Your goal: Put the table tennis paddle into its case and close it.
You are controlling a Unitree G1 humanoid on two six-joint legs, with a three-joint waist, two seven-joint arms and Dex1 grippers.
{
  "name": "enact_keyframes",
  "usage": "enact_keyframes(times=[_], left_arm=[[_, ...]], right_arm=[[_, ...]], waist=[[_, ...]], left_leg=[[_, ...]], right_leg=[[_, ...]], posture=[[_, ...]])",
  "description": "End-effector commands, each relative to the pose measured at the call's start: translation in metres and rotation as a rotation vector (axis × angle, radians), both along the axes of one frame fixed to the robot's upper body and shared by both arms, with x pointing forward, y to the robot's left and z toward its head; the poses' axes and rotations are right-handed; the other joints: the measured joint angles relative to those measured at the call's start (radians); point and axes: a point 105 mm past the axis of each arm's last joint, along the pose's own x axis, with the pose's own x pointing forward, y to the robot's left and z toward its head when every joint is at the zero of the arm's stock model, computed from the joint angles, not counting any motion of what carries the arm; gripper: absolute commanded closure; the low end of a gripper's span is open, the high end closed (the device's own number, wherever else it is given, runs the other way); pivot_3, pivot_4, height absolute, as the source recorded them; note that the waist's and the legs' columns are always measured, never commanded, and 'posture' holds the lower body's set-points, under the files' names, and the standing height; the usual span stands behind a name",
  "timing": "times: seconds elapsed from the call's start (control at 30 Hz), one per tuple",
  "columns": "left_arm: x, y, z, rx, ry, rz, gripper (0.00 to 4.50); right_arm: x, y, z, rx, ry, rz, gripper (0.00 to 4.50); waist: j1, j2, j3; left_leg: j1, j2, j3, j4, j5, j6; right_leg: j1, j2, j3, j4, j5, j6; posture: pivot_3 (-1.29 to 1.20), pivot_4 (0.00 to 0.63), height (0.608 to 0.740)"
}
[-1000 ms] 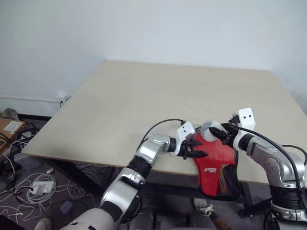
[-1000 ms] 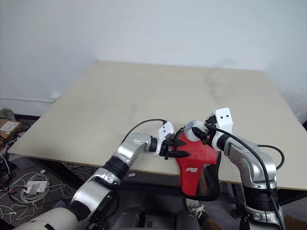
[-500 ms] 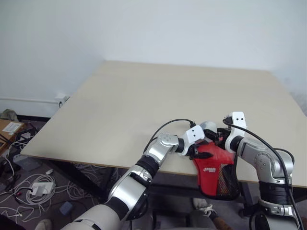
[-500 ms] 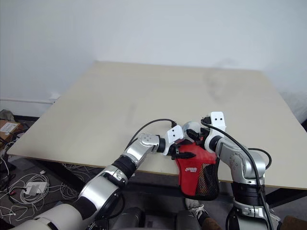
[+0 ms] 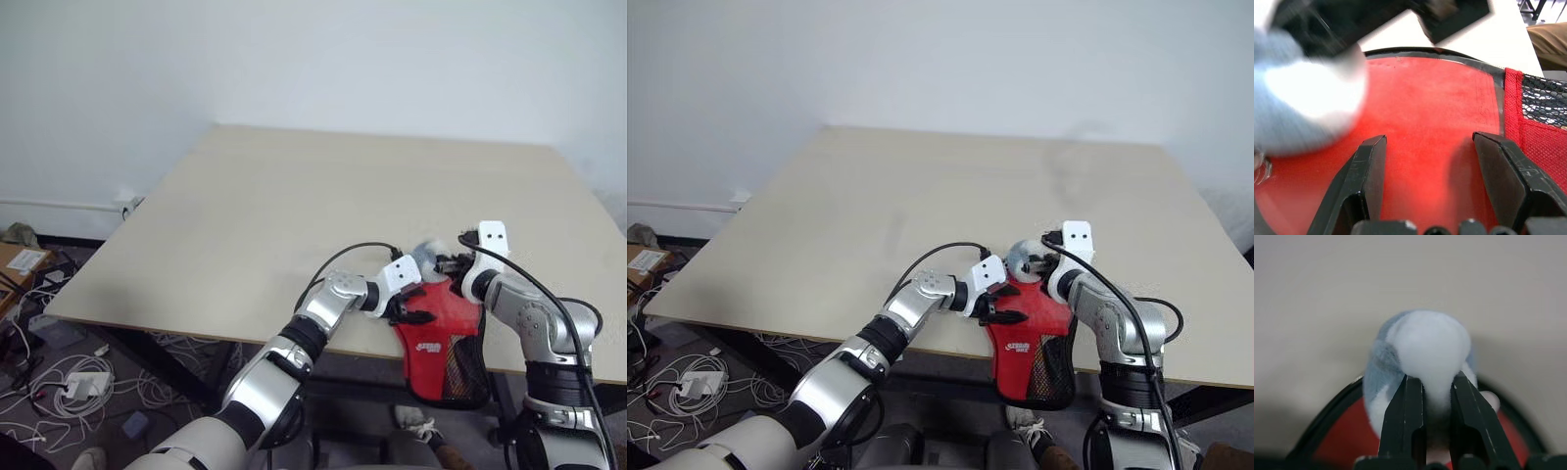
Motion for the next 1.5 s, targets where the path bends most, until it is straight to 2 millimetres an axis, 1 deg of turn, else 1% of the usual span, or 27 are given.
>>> enact_keyframes(times=[0.03,0.13,0.23,0.3,0.43,0.47,0.5,0.57,0.63,0.7,0.87,0.97,1.03,1.07,1.1,1.23,1.3,1.37,1.43,1.5], left_arm=[[-0.007,0.003,-0.015,0.085,0.026,-0.029,1.56],[-0.009,0.002,-0.015,0.090,0.036,-0.040,1.56],[-0.010,0.002,-0.016,0.095,0.044,-0.044,1.56],[-0.010,0.002,-0.016,0.096,0.056,-0.040,1.56],[-0.010,0.003,-0.018,0.099,0.075,-0.030,1.56],[-0.010,0.004,-0.019,0.100,0.075,-0.029,1.56],[-0.010,0.004,-0.019,0.103,0.074,-0.029,1.56],[-0.011,0.004,-0.020,0.105,0.072,-0.031,1.56],[-0.012,0.004,-0.021,0.108,0.073,-0.033,1.56],[-0.013,0.004,-0.022,0.111,0.078,-0.036,1.56],[-0.017,0.004,-0.025,0.117,0.090,-0.056,1.56],[-0.020,0.003,-0.026,0.119,0.096,-0.061,1.56],[-0.022,0.001,-0.027,0.118,0.099,-0.067,1.56],[-0.023,0.001,-0.027,0.120,0.102,-0.070,1.56],[-0.023,0.001,-0.027,0.120,0.105,-0.073,1.56],[-0.026,0.000,-0.028,0.124,0.117,-0.082,1.56],[-0.027,-0.001,-0.029,0.129,0.126,-0.088,1.56],[-0.029,0.000,-0.030,0.134,0.135,-0.093,1.56],[-0.030,0.000,-0.031,0.141,0.144,-0.098,1.56],[-0.031,-0.001,-0.032,0.143,0.146,-0.102,1.56]], right_arm=[[0.014,-0.027,0.031,-0.038,-0.135,-0.150,4.35],[0.016,-0.041,0.030,-0.083,-0.112,-0.200,4.36],[0.011,-0.056,0.025,-0.142,-0.077,-0.217,4.36],[-0.002,-0.073,0.024,-0.178,-0.044,-0.207,4.36],[-0.029,-0.097,0.027,-0.216,-0.006,-0.181,4.36],[-0.034,-0.102,0.027,-0.213,0.000,-0.183,4.36],[-0.044,-0.108,0.024,-0.214,0.022,-0.174,4.36],[-0.059,-0.113,0.020,-0.222,0.057,-0.148,4.36],[-0.083,-0.112,0.009,-0.237,0.126,-0.087,4.36],[-0.105,-0.105,0.002,-0.245,0.189,-0.021,4.36],[-0.144,-0.080,0.006,-0.247,0.195,0.145,4.39],[-0.159,-0.072,0.003,-0.252,0.215,0.179,4.40],[-0.172,-0.057,0.001,-0.238,0.217,0.253,4.40],[-0.177,-0.053,0.001,-0.236,0.220,0.275,4.40],[-0.182,-0.052,0.000,-0.237,0.226,0.286,4.40],[-0.198,-0.066,-0.007,-0.283,0.290,0.289,4.40],[-0.205,-0.068,-0.009,-0.307,0.308,0.314,4.40],[-0.211,-0.063,-0.009,-0.325,0.315,0.353,4.40],[-0.219,-0.052,-0.008,-0.320,0.317,0.416,4.40],[-0.229,-0.050,-0.009,-0.319,0.339,0.454,4.40]], waist=[[0.004,0.000,0.000],[0.003,0.000,0.000],[0.003,0.001,0.000],[0.004,0.001,0.000],[0.007,0.001,0.000],[0.007,0.002,-0.001],[0.006,0.002,-0.001],[0.008,0.002,-0.001],[0.015,0.002,-0.001],[0.021,0.002,-0.001],[0.027,0.000,-0.001],[0.027,0.000,-0.002],[0.027,0.000,-0.002],[0.028,0.000,-0.002],[0.029,0.000,-0.002],[0.028,-0.001,-0.003],[0.028,-0.001,-0.003],[0.028,-0.002,-0.004],[0.028,-0.002,-0.004],[0.028,-0.002,-0.005]], left_leg=[[0.000,0.000,0.000,0.000,0.000,0.000],[0.000,-0.001,0.000,0.000,0.000,0.000],[0.000,-0.001,0.000,0.000,0.000,0.000],[0.000,-0.001,0.000,-0.001,0.000,0.000],[-0.001,-0.001,0.000,0.000,0.000,0.000],[-0.001,-0.001,0.000,0.000,0.000,0.000],[-0.001,-0.001,0.000,0.000,0.000,0.000],[0.000,-0.001,0.000,0.000,0.000,0.000],[-0.001,-0.001,0.000,0.000,0.000,0.000],[-0.001,-0.001,0.000,0.000,0.000,0.000],[0.000,-0.001,-0.001,0.000,-0.001,0.000],[0.001,0.000,-0.001,0.000,-0.002,-0.001],[0.002,0.000,0.000,-0.001,-0.002,-0.001],[0.003,0.000,0.000,-0.001,-0.003,0.000],[0.004,0.000,-0.001,-0.001,-0.003,0.000],[0.006,0.000,-0.002,0.000,-0.007,-0.004],[0.006,0.000,-0.002,0.001,-0.007,-0.004],[0.006,0.000,-0.002,0.001,-0.008,-0.005],[0.006,0.000,-0.002,0.001,-0.008,-0.005],[0.006,0.000,-0.002,0.001,-0.009,-0.006]], right_leg=[[0.000,0.000,0.000,0.000,0.000,0.000],[0.000,0.000,0.000,-0.001,0.000,0.000],[0.000,0.000,0.000,-0.001,0.000,0.000],[0.000,0.000,0.000,-0.001,0.000,0.000],[0.001,-0.001,0.000,-0.002,0.000,0.000],[0.001,-0.001,0.000,-0.002,0.000,0.000],[0.001,-0.001,0.000,-0.002,0.000,0.000],[0.001,-0.001,0.000,-0.002,-0.001,0.000],[0.001,-0.001,0.000,-0.003,-0.001,0.000],[0.001,-0.001,0.000,-0.004,-0.001,0.000],[0.001,-0.001,-0.001,-0.005,-0.002,-0.001],[0.003,-0.001,-0.002,-0.009,-0.003,-0.002],[0.005,-0.001,-0.002,-0.011,-0.003,-0.002],[0.006,-0.001,-0.002,-0.011,-0.003,-0.002],[0.007,-0.001,-0.003,-0.012,-0.003,-0.002],[0.012,-0.001,-0.003,-0.015,-0.003,-0.002],[0.012,-0.002,-0.004,-0.015,-0.003,-0.002],[0.012,-0.002,-0.004,-0.015,-0.003,-0.002],[0.012,-0.002,-0.004,-0.016,-0.003,-0.002],[0.012,-0.002,-0.004,-0.016,-0.003,-0.002]], posture=[[0.00,0.000,0.740],[0.00,0.000,0.740],[0.00,0.000,0.740],[0.00,0.000,0.740],[0.00,0.000,0.740],[0.00,0.000,0.740],[0.00,0.000,0.740],[0.00,0.000,0.740],[0.00,0.000,0.740],[0.00,0.000,0.740],[0.00,0.000,0.740],[0.00,0.000,0.740],[0.00,0.000,0.740],[0.00,0.000,0.740],[0.00,0.000,0.740],[0.00,0.000,0.740],[0.00,0.000,0.740],[0.00,0.000,0.740],[0.00,0.000,0.740],[0.00,0.000,0.740]])
